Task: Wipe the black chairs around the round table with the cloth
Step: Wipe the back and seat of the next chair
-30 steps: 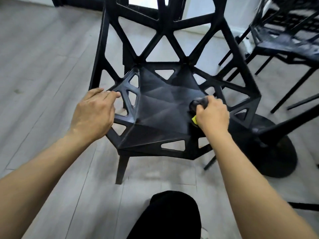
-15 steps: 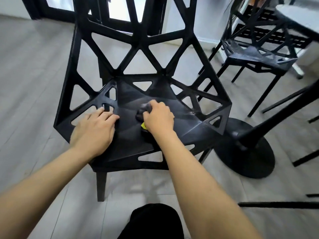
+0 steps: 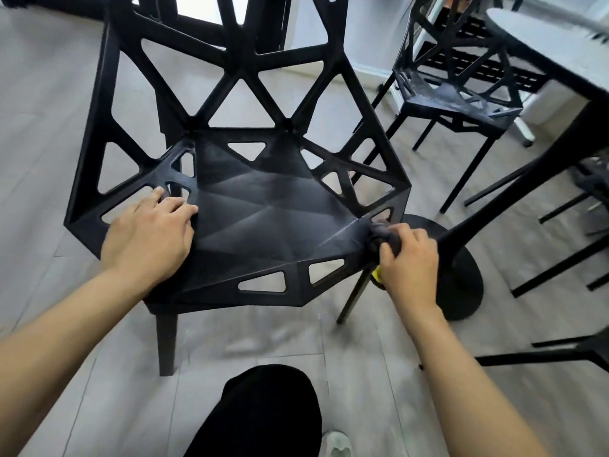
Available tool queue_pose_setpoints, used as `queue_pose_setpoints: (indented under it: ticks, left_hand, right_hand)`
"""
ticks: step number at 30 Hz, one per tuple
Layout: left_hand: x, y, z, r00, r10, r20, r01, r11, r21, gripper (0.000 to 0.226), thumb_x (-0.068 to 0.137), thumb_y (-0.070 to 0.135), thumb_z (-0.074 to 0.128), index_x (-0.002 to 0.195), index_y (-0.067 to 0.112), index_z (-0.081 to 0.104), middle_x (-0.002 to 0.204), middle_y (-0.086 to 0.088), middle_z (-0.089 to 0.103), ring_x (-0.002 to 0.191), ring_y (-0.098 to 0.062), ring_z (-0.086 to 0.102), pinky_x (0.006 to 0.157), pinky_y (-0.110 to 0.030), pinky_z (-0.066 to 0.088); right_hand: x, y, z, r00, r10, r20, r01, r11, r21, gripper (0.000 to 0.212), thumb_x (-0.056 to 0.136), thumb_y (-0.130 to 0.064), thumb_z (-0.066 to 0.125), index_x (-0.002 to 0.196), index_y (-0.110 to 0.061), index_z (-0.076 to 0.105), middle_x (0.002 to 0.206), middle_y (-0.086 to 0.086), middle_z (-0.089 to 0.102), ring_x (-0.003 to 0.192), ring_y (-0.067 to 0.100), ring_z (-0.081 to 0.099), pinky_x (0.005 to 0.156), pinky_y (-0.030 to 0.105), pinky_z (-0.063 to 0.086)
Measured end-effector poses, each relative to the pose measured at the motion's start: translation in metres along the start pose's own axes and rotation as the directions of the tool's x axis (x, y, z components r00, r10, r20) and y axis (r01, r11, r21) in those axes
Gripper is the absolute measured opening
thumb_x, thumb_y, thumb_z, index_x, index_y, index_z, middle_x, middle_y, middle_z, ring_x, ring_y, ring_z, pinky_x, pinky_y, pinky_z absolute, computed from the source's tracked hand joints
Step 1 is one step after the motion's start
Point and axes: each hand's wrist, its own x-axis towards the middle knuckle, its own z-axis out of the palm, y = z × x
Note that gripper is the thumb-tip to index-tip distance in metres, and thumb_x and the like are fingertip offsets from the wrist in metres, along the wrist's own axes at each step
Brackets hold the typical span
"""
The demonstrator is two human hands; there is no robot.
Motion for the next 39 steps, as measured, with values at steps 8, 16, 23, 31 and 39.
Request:
queue_pose_setpoints:
  ticks: [8, 16, 23, 31, 39]
  left_hand:
    - [0.017, 0.02, -0.006, 0.998, -0.051, 0.042, 0.048, 0.997, 0.065, 0.037, 0.086, 0.023, 0.038, 0.092, 0.004, 0.069, 0.094, -0.019, 0.069, 0.098, -0.04, 0.06, 0.093, -0.049, 0.04]
    - [0.045, 0.057, 0.023, 0.987, 0.015, 0.162, 0.029, 0.964, -0.264, 0.046, 0.1, 0.025, 0.038, 0.138, 0.005, 0.055, 0.147, -0.016, 0.052, 0.135, -0.033, 0.047, 0.115, -0.045, 0.032]
    - [0.036, 0.058, 0.025, 0.982, -0.01, 0.188, 0.062, 0.961, -0.27, 0.05, 0.104, 0.026, 0.035, 0.152, 0.012, 0.04, 0.16, -0.004, 0.036, 0.148, -0.022, 0.03, 0.125, -0.036, 0.017]
    - [0.034, 0.065, 0.022, 0.969, -0.179, 0.17, 0.229, 0.905, -0.358, 0.045, 0.103, 0.025, 0.037, 0.145, 0.01, 0.043, 0.161, -0.006, 0.031, 0.148, -0.022, 0.03, 0.122, -0.038, 0.024]
    - [0.037, 0.065, 0.024, 0.96, -0.076, 0.268, 0.112, 0.986, -0.122, 0.083, 0.088, 0.045, -0.011, 0.16, 0.011, 0.014, 0.168, -0.005, 0.009, 0.155, -0.017, 0.008, 0.126, -0.032, 0.002]
  right_hand:
    - [0.025, -0.021, -0.021, 0.99, 0.0, -0.142, 0.031, 0.975, 0.221, 0.03, 0.088, -0.021, 0.063, 0.117, -0.026, 0.058, 0.114, 0.0, 0.055, 0.106, 0.021, 0.053, 0.094, 0.037, 0.047]
    - [0.047, -0.108, 0.051, 0.816, -0.472, 0.333, 0.381, 0.873, 0.303, 0.033, 0.086, -0.023, 0.058, 0.117, -0.03, 0.064, 0.121, -0.003, 0.06, 0.113, 0.024, 0.052, 0.097, 0.04, 0.046]
    - [0.118, -0.098, 0.099, 0.926, -0.317, 0.206, 0.316, 0.948, 0.04, 0.025, 0.087, -0.019, 0.057, 0.11, -0.021, 0.066, 0.109, 0.006, 0.06, 0.104, 0.034, 0.055, 0.085, 0.042, 0.047]
    - [0.091, -0.189, 0.134, 0.643, -0.667, 0.376, 0.465, 0.73, 0.5, 0.038, 0.085, -0.018, 0.059, 0.12, -0.032, 0.063, 0.119, -0.001, 0.06, 0.111, 0.024, 0.056, 0.097, 0.037, 0.047]
    - [0.184, -0.152, 0.168, 0.904, -0.398, 0.155, 0.382, 0.916, 0.127, 0.031, 0.09, -0.015, 0.058, 0.12, -0.019, 0.064, 0.114, 0.011, 0.059, 0.104, 0.037, 0.055, 0.09, 0.046, 0.047]
